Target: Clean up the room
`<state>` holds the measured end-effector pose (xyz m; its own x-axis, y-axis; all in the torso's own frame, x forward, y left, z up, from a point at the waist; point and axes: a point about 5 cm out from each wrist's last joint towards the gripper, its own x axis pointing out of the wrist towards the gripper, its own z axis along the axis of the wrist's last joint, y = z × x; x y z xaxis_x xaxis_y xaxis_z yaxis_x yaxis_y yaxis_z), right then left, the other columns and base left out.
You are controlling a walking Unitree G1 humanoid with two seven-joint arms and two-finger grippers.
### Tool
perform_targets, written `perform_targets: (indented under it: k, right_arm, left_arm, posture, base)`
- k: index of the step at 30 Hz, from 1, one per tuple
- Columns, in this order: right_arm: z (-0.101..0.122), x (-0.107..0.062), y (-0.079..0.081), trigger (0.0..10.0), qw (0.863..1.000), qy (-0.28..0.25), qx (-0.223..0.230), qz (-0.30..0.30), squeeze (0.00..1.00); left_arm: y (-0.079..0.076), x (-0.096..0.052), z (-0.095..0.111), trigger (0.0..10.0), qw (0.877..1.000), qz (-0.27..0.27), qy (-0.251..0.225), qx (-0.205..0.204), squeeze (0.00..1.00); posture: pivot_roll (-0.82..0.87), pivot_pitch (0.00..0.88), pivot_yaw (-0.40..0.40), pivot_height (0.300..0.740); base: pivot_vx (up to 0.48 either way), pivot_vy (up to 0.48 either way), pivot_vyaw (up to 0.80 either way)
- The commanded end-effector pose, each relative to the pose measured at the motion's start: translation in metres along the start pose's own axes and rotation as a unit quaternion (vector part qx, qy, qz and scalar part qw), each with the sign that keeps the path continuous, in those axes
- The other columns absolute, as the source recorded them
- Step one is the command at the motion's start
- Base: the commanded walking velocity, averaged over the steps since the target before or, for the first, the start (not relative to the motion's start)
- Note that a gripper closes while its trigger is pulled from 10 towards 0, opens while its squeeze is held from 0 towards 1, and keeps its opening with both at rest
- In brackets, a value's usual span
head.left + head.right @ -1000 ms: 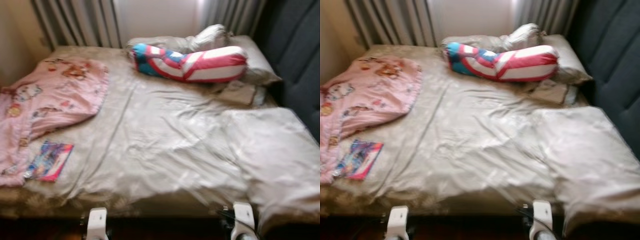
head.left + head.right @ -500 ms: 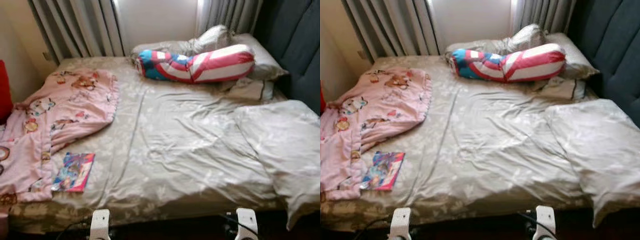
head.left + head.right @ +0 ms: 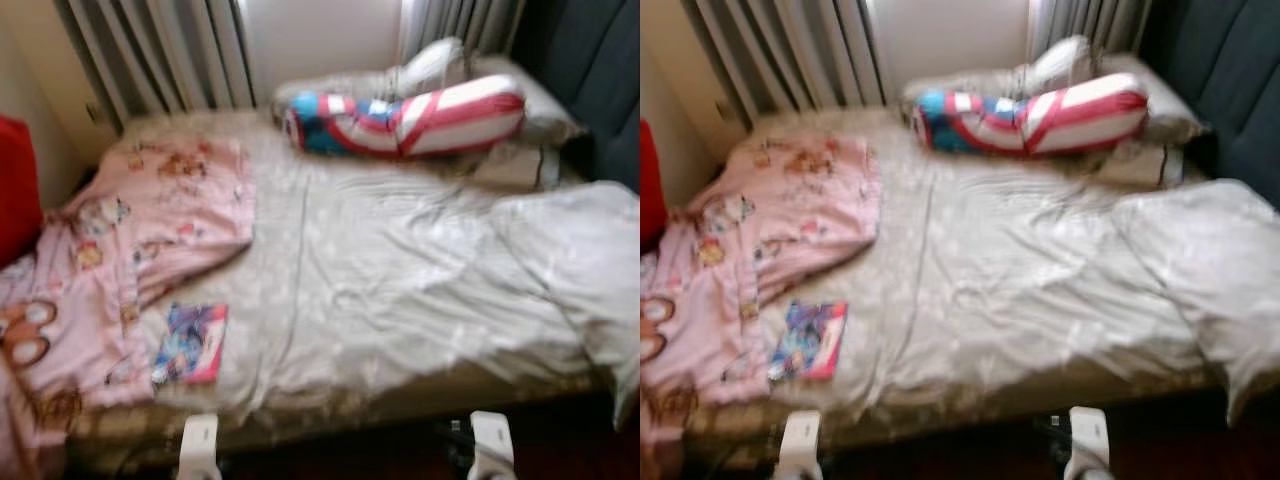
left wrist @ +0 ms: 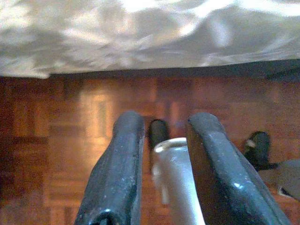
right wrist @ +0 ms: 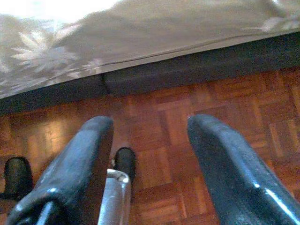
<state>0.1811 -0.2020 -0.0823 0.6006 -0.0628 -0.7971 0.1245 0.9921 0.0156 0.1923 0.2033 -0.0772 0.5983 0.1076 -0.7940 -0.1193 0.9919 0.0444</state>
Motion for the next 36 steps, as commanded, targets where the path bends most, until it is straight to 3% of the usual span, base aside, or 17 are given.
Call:
perform_targets:
  k: [1, 26, 36]
  right_arm:
    - [0.0009, 0.0006, 0.0039, 10.0, 1.0, 0.0, -0.002, 0.006, 0.0]
    - [0.0012, 0.0006, 0.0036, 10.0, 1.0, 0.001, -0.011, 0.01, 0.0]
    - [0.0017, 0.0007, 0.0034, 10.0, 1.0, 0.001, -0.012, 0.01, 0.0]
  left_arm:
    - [0.001, -0.0009, -0.0061, 10.0, 1.0, 0.0, 0.011, 0.002, 0.0]
    - [-0.0023, -0.0005, -0.0035, 10.0, 1.0, -0.002, 0.004, -0.003, 0.0]
    - [-0.0043, -0.0002, -0.002, 10.0, 1.0, -0.007, -0.001, -0.003, 0.0]
  posture:
    - [-0.12, 0.065, -0.016, 0.74]
    - [-0.12, 0.071, -0.018, 0.74]
    - [-0.12, 0.071, -0.018, 0.74]
  base:
    - [0.0, 0.48, 0.0]
    - [0.0, 0.477, 0.0]
    - [0.0, 0.0, 0.0]
